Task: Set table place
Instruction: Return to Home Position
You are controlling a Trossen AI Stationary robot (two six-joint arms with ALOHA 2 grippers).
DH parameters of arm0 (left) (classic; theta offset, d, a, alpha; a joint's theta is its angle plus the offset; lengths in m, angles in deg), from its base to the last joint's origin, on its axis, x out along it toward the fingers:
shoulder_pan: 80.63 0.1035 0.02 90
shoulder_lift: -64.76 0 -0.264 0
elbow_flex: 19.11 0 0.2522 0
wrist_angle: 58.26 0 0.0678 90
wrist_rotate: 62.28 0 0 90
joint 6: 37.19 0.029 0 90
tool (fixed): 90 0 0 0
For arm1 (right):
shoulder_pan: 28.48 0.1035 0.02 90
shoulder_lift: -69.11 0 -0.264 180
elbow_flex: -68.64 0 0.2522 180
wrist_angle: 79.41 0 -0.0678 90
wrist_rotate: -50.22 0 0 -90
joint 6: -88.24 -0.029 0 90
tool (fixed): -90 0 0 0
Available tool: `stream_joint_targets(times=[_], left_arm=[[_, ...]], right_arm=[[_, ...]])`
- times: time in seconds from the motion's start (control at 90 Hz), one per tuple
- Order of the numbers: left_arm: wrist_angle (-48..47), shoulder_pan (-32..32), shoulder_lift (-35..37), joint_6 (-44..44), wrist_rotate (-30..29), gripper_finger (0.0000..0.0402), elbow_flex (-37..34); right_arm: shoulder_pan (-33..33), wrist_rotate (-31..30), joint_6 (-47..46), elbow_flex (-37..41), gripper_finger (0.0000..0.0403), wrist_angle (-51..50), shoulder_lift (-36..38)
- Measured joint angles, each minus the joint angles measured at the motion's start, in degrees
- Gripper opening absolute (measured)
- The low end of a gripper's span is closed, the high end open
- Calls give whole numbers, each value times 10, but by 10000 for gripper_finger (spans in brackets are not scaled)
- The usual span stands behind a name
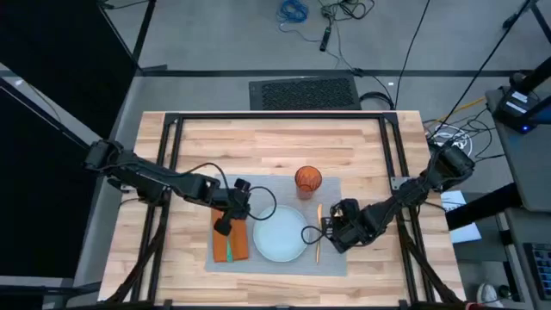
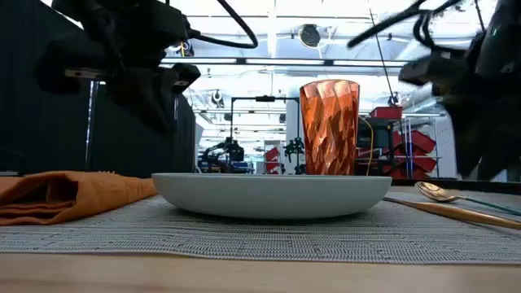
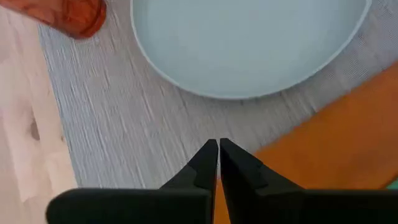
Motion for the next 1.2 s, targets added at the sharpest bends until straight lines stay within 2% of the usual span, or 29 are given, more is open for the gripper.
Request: stream_joint_targets(times=[0.178, 0.378, 0.489, 0.578, 0.689, 0.822, 0.944, 1.011, 1.1, 1.2], left_arm=[[-88, 0, 0, 0, -75, 3, 35], [-202, 4, 20, -15, -149, 3, 119], [-283, 12, 50, -25, -194, 3, 177], [-347, 21, 82, -42, -261, 3, 231], [-421, 38, 126, -67, -334, 3, 297], [-534, 71, 174, -94, -386, 3, 354], [-664, 115, 210, -160, -377, 3, 382], [-659, 145, 224, -174, -332, 3, 376], [-659, 167, 273, -165, -223, 3, 367], [-665, 175, 298, -160, -202, 3, 363]], right_arm=[[23, -21, 20, -120, 82, -206, 3], [39, -89, 59, -261, 82, -411, 4], [43, -153, 152, -286, 82, -415, 27], [31, -192, 187, -294, 82, -418, 58], [26, -277, 239, -289, 82, -419, 103], [23, -347, 344, -289, 82, -420, 164], [14, -379, 417, -289, 82, -420, 226], [10, -380, 470, -289, 82, -421, 259], [10, -400, 552, -289, 82, -421, 289], [12, -456, 628, -289, 82, -421, 317]])
